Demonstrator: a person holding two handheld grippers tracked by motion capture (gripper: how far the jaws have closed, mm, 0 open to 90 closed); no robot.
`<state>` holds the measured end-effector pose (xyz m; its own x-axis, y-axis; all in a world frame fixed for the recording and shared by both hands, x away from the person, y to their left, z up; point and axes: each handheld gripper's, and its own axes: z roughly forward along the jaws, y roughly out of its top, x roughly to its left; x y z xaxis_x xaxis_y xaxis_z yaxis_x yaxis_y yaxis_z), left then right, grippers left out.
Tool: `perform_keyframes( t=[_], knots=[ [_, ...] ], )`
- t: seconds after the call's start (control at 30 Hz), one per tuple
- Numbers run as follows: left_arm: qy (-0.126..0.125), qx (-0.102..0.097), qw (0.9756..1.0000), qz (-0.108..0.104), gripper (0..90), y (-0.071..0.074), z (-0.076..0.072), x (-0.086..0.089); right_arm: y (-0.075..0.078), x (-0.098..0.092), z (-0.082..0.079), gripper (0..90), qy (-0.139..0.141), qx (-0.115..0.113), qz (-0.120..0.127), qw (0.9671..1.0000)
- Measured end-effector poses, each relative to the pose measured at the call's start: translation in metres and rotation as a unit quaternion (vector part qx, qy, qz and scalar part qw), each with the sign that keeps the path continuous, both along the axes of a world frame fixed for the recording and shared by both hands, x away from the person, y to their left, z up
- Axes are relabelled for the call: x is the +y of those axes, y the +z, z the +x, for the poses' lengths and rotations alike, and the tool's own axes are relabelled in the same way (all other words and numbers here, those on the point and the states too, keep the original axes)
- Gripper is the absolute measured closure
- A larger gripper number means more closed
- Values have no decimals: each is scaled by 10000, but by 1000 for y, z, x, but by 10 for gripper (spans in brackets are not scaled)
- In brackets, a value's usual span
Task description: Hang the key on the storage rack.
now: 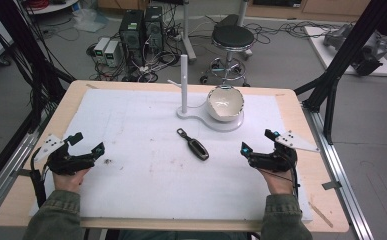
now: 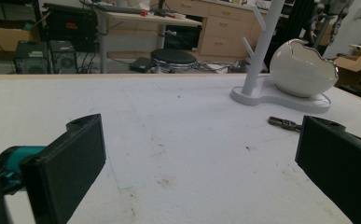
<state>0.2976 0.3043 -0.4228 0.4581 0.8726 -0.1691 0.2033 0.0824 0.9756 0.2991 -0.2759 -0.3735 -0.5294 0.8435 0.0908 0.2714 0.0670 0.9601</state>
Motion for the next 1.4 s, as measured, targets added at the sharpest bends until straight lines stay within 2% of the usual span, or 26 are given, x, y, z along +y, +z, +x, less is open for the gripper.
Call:
perform_keyframes(
  t=[0.13, 0.23, 0.53, 0.8, 0.83, 1.0, 1.13, 1.4],
  knots=[
    [-18, -1, 10000, 24, 21, 0, 0, 0, 8, 7, 5, 7, 95, -13, -155, 9998],
    [-21, 3, 10000, 39, 21, 0, 0, 0, 11, 10, 7, 7, 148, 28, -177, 9997],
    [-29, 8, 10000, 17, 21, 0, 0, -1, 26, 31, 26, 7, 402, 235, -542, 9974],
    [-62, 18, 10000, 0, 21, 0, 0, -2, 33, 47, 42, 7, 624, 396, -641, 9952],
    [-62, 30, 10000, 10, 21, 0, 0, -2, 35, 53, 46, 7, 712, 464, -705, 9939],
    [-66, 37, 10000, 25, 21, -1, 0, -2, 41, 68, 55, 7, 885, 520, -829, 9913],
    [-53, 45, 10000, 8, 21, -1, 1, -2, 45, 83, 62, 7, 1047, 607, -965, 9879],
    [-27, 68, 10000, -34, 21, -1, 1, 0, 44, 114, 79, 7, 1325, 814, -1297, 9793]
  ],
)
